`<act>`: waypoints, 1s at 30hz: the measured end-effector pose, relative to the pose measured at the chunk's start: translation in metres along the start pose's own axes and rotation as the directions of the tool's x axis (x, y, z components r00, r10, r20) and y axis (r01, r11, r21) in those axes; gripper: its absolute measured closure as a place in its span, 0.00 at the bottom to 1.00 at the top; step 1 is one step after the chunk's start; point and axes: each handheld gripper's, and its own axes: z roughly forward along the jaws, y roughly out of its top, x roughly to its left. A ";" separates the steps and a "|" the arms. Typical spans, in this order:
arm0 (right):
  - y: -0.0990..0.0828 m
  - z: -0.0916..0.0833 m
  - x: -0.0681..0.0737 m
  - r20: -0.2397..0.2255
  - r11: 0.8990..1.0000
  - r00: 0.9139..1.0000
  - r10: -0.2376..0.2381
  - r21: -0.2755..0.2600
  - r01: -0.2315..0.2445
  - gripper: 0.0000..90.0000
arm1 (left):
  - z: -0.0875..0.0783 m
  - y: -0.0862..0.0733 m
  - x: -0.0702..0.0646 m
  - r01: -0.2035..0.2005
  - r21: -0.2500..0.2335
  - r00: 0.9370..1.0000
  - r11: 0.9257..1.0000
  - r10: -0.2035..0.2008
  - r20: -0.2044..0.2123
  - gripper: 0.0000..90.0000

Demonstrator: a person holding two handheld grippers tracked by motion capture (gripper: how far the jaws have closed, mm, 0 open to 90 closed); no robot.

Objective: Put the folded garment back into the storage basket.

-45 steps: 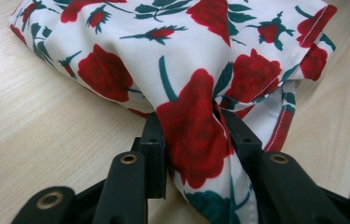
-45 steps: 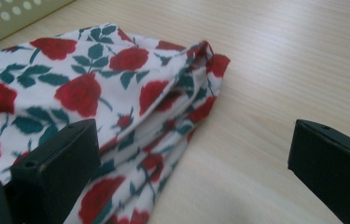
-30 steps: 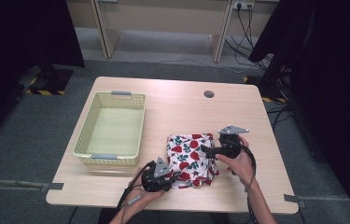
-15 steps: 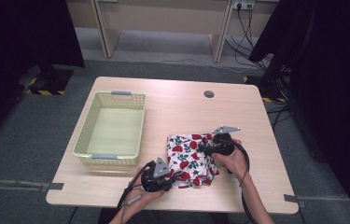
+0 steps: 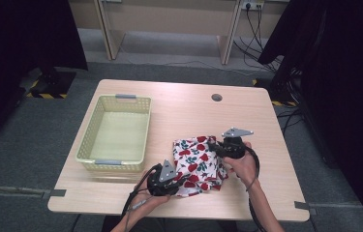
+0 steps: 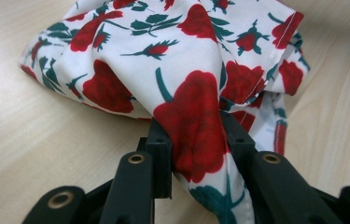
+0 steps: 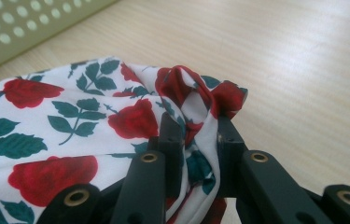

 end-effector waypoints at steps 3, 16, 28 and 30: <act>0.007 -0.006 0.001 0.004 1.000 1.000 -0.007 -0.029 0.007 0.86 | -0.004 0.005 0.002 -0.010 -0.011 1.000 1.000 0.009 -0.012 0.78; 0.039 -0.027 0.006 0.014 0.991 0.999 -0.033 -0.131 0.035 0.87 | -0.026 0.034 0.008 -0.035 -0.059 0.999 0.998 0.034 -0.014 0.78; 0.074 -0.035 0.015 0.008 0.977 0.999 -0.046 -0.207 0.047 0.87 | -0.059 0.064 0.026 -0.060 -0.100 0.997 0.993 0.055 -0.052 0.78; 0.080 -0.035 0.018 0.000 0.974 0.999 -0.045 -0.221 0.044 0.87 | -0.065 0.067 0.029 -0.064 -0.102 0.996 0.993 0.057 -0.063 0.78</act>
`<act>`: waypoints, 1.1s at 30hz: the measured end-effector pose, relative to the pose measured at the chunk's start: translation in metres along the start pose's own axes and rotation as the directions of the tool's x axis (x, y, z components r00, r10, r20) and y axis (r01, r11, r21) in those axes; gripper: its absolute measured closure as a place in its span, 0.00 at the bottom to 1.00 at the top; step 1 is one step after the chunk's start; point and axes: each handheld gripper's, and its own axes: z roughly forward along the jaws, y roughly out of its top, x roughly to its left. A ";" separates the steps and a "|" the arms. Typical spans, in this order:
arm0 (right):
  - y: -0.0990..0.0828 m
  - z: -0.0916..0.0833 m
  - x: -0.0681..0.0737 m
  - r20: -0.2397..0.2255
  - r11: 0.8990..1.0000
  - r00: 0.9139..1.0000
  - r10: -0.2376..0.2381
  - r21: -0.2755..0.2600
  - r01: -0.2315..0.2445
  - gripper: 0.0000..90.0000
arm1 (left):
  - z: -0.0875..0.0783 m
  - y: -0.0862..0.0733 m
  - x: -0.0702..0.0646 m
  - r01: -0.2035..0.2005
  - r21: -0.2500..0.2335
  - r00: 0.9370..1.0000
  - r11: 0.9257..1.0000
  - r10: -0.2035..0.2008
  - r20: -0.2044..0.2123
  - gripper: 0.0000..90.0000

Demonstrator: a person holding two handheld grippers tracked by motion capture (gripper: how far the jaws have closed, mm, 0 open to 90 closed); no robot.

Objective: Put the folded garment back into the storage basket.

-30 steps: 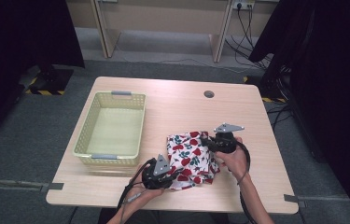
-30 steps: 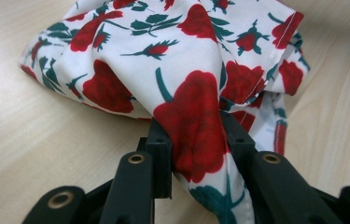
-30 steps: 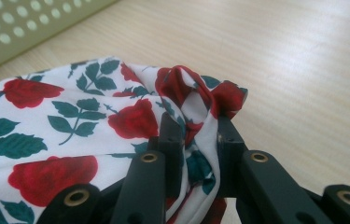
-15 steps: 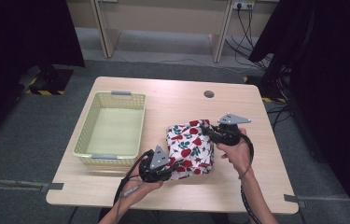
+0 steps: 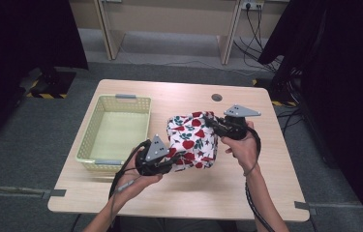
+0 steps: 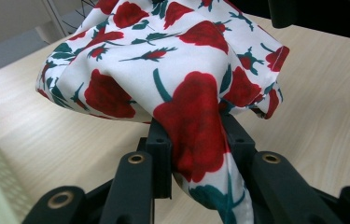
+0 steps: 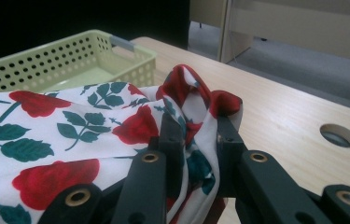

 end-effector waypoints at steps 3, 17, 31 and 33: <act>0.009 0.004 0.004 -0.007 1.000 1.000 -0.004 -0.012 0.004 0.87 | -0.007 0.002 0.008 0.006 -0.005 1.000 1.000 -0.006 -0.009 0.77; 0.040 0.039 0.030 -0.054 1.000 0.998 -0.024 -0.009 0.024 0.87 | -0.045 -0.005 0.048 0.071 0.009 0.997 0.997 -0.070 -0.031 0.77; 0.086 0.084 0.075 -0.102 0.996 0.991 -0.088 -0.004 0.088 0.87 | -0.093 -0.022 0.095 0.110 0.019 0.986 0.994 -0.107 -0.125 0.77; 0.091 0.091 0.082 -0.108 0.996 0.990 -0.091 -0.002 0.092 0.87 | -0.098 -0.027 0.101 0.120 0.025 0.983 0.992 -0.115 -0.140 0.77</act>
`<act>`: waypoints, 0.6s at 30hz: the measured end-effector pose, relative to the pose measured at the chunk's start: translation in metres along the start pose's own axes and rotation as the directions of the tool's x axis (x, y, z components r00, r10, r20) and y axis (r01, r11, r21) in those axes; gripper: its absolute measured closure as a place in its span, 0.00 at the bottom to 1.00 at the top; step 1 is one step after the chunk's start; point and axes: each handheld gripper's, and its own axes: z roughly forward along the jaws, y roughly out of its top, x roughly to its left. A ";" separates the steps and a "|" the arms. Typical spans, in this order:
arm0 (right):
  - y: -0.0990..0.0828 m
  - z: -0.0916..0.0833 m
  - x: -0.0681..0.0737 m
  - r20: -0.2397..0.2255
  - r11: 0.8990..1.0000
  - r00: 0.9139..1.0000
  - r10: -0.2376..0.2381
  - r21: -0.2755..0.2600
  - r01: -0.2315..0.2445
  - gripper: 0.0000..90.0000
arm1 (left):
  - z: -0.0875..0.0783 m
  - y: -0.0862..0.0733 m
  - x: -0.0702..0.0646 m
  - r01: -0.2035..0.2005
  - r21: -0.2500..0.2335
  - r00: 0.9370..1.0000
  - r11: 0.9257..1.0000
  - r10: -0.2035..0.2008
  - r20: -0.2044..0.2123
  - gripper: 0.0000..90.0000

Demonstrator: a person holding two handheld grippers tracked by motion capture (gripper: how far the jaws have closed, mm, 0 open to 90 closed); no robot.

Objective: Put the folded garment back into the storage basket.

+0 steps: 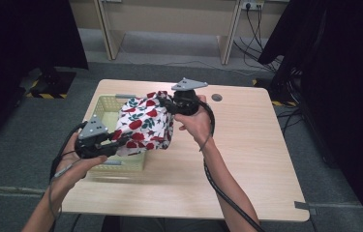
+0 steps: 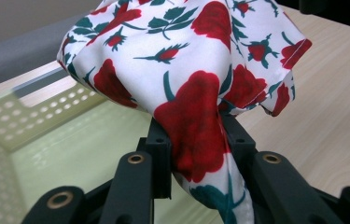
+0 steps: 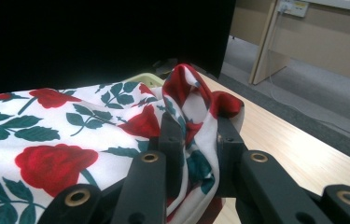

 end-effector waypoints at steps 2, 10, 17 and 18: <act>0.004 0.009 0.005 -0.003 1.000 1.000 -0.011 0.010 0.011 0.87 | -0.003 -0.005 0.006 0.013 0.006 1.000 1.000 -0.012 -0.009 0.77; 0.015 0.041 0.022 -0.030 1.000 0.999 -0.018 0.024 0.019 0.87 | -0.012 -0.019 0.030 0.049 0.021 0.997 0.999 -0.048 -0.055 0.77; 0.018 0.068 0.032 -0.046 0.999 0.999 -0.008 0.043 0.010 0.87 | -0.015 -0.031 0.051 0.090 0.039 0.993 0.995 -0.087 -0.075 0.77; 0.018 0.071 0.033 -0.048 0.999 0.999 -0.006 0.043 0.008 0.86 | -0.016 -0.032 0.056 0.095 0.048 0.993 0.994 -0.091 -0.080 0.77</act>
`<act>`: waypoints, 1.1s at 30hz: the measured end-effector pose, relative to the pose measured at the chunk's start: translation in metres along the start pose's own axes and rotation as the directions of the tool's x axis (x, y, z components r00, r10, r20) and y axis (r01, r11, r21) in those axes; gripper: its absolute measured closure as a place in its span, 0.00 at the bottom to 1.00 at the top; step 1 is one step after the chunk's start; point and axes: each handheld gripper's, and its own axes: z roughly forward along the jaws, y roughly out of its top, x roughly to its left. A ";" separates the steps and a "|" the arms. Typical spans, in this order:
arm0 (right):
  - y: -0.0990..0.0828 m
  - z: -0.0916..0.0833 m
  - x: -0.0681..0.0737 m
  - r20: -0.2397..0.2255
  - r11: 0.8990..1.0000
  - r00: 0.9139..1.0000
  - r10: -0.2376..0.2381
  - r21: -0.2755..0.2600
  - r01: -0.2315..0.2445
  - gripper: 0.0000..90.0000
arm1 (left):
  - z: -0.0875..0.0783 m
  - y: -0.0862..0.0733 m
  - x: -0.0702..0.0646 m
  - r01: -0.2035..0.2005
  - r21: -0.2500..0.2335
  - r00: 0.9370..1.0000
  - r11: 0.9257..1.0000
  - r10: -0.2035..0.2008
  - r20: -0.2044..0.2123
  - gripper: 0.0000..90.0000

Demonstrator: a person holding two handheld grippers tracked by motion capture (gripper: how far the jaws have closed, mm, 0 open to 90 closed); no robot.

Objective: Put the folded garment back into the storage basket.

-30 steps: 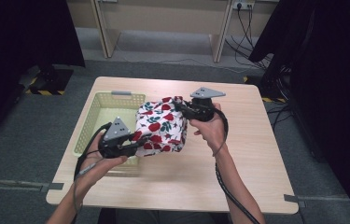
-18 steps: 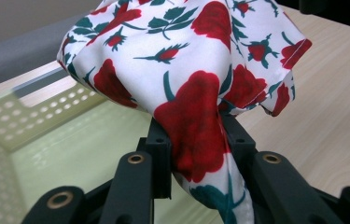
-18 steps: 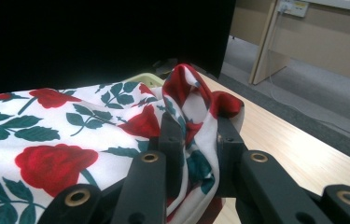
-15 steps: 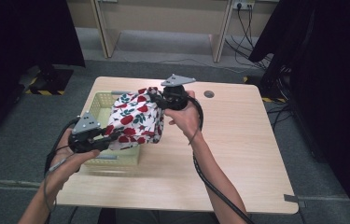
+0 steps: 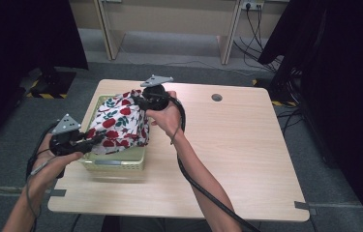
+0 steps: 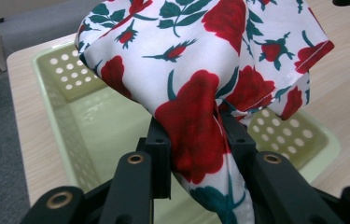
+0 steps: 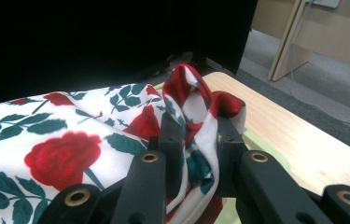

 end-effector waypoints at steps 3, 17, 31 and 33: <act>0.000 0.005 0.002 -0.008 1.000 1.000 0.002 0.001 -0.002 0.86 | -0.001 0.000 0.005 -0.001 0.011 1.000 1.000 0.001 -0.009 0.77; -0.015 0.024 0.002 -0.019 0.999 0.999 0.043 0.022 -0.043 0.86 | 0.013 -0.013 0.012 0.015 0.052 1.000 0.999 -0.014 -0.018 0.76; -0.047 0.047 -0.010 0.000 0.993 0.996 0.087 0.082 -0.087 0.85 | 0.047 -0.032 0.012 0.040 0.116 0.999 0.992 -0.038 -0.019 0.75; -0.051 0.051 -0.012 -0.002 0.991 0.996 0.091 0.094 -0.090 0.82 | 0.052 -0.034 0.012 0.042 0.124 0.999 0.991 -0.039 -0.025 0.73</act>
